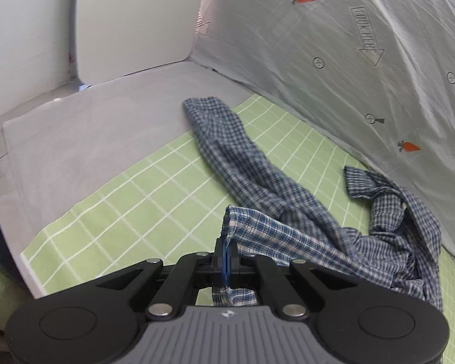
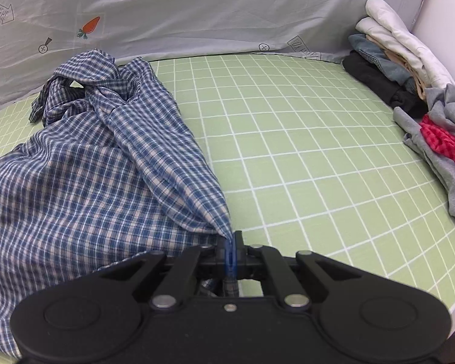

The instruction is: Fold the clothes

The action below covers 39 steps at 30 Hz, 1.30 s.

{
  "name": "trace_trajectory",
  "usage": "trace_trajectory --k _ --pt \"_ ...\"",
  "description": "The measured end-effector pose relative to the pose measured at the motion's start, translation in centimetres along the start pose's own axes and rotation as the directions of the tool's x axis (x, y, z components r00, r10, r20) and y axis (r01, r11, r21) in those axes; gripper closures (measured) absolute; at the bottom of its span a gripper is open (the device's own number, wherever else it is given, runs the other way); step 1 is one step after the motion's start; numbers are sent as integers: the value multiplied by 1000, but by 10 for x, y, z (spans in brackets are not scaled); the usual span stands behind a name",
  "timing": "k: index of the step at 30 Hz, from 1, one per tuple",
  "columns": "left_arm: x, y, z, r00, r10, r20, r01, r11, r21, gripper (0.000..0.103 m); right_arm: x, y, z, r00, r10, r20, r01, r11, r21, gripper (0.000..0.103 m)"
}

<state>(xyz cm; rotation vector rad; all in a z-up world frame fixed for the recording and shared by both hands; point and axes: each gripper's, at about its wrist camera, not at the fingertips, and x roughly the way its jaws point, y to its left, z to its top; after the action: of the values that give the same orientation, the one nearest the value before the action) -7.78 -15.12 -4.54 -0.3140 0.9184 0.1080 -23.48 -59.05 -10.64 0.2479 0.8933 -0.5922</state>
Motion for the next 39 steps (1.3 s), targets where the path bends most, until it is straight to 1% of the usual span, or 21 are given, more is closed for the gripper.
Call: trace_trajectory --k 2,4,6,8,9,10,11,12,13,14,15,16,17,18,20,23,27,31,34,37,39 --pt "1 19 -26 995 65 -76 -67 997 -27 103 3 -9 -7 1000 -2 -13 2 1000 -5 101" --pt "6 36 -49 981 111 -161 -120 992 -43 103 7 -12 -15 999 -5 -40 4 1000 -8 101" --pt "8 45 -63 966 138 -220 -148 988 -30 101 11 -15 -21 997 -7 -71 6 1000 -12 100" --pt "4 48 -68 965 136 -224 -146 989 -32 96 11 -14 -24 996 -21 -84 19 1000 -25 97" --pt "0 47 -66 970 121 -210 -130 991 -31 85 10 -13 -24 996 -33 -82 30 999 -35 93" --pt "-5 43 -63 977 100 -188 -107 994 -26 77 9 -11 -22 997 -33 -75 30 999 -42 89" --pt "-9 39 -59 983 81 -163 -85 996 -17 59 7 -10 -19 997 -37 -62 35 998 -44 75" --pt "-14 32 -55 989 63 -133 -64 998 -5 42 5 -9 -16 998 -42 -49 40 998 -44 55" --pt "-18 24 -51 993 46 -104 -45 999 11 35 3 -6 -12 999 -38 -29 37 998 -52 47" --pt "-19 16 -46 996 27 -84 -25 999 33 24 0 -3 -7 999 -35 -8 34 998 -59 38" --pt "-20 6 -40 998 7 -67 -3 998 60 17 -2 1 -3 999 -31 12 31 997 -67 27" --pt "-20 -3 -36 998 -10 -57 15 996 86 14 -4 4 2 999 -21 32 24 997 -76 20" --pt "-18 -11 -34 998 -22 -54 28 993 112 12 -5 8 6 999 -12 52 16 996 -85 6" --pt "-15 -22 -32 998 -30 -58 37 989 140 11 -5 13 11 998 2 68 4 995 -96 0" --pt "-5 -44 -29 996 -38 -76 53 979 198 10 -1 26 22 996 32 80 -21 992 -128 0" --pt "10 -81 -31 990 -84 -115 115 948 297 10 7 51 35 994 71 84 -55 981 -185 0" --pt "31 -132 -34 978 -127 -164 187 881 435 9 27 79 62 991 96 90 -73 971 -227 0" --pt "57 -174 -35 967 -146 -210 237 825 513 7 46 103 92 989 90 118 -56 963 -263 0" --pt "83 -203 -34 964 -130 -230 240 796 555 6 65 118 114 988 89 126 -48 954 -297 0" --pt "113 -229 -29 966 -126 -227 239 770 592 6 89 133 137 988 92 124 -47 945 -324 0" --pt "132 -244 -27 970 -102 -220 219 756 617 6 107 141 153 987 100 126 -51 938 -344 0"
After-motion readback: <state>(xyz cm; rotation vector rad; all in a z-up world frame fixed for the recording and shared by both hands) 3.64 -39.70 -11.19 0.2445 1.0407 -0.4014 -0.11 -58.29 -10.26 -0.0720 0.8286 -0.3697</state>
